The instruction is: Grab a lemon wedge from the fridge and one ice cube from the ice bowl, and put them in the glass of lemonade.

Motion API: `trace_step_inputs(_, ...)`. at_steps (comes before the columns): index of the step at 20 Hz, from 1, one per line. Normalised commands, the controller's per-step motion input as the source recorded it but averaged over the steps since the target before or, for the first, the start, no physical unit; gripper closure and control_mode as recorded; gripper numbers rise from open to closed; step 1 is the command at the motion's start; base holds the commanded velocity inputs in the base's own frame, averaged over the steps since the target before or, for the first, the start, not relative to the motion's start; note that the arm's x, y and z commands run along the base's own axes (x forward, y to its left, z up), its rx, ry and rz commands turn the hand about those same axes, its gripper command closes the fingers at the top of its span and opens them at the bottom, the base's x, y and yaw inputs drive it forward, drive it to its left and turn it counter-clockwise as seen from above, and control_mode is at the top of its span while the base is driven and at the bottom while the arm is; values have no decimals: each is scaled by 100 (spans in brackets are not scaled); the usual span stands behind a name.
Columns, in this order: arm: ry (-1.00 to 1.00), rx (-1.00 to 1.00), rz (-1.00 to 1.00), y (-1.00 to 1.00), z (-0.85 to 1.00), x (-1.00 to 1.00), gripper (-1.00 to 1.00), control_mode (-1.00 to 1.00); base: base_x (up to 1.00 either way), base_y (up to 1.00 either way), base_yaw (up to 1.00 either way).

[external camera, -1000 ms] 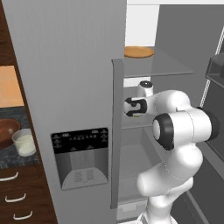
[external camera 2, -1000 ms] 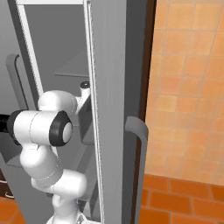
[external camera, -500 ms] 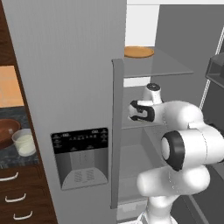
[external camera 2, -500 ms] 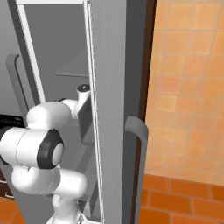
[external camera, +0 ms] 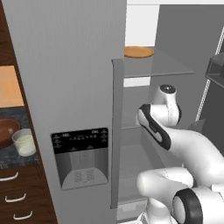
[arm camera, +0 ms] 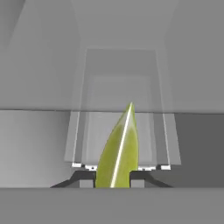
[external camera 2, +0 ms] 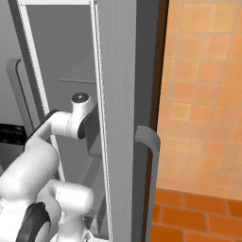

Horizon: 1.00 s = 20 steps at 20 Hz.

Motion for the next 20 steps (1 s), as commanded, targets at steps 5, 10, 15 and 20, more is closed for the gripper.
trace_step_inputs(5, 16, 0, 5, -1, 95, -100, 100, -100, 0, 0, 0)
trace_step_inputs(10, 8, 0, 0, -3, 85, -100, 100, -100, 0, 0, 0)
trace_step_inputs(15, -5, 0, 0, 0, 54, -100, 100, -100, 0, 0, 0)
trace_step_inputs(20, -21, 0, 0, 0, 3, -56, 100, -100, 0, 0, 0)
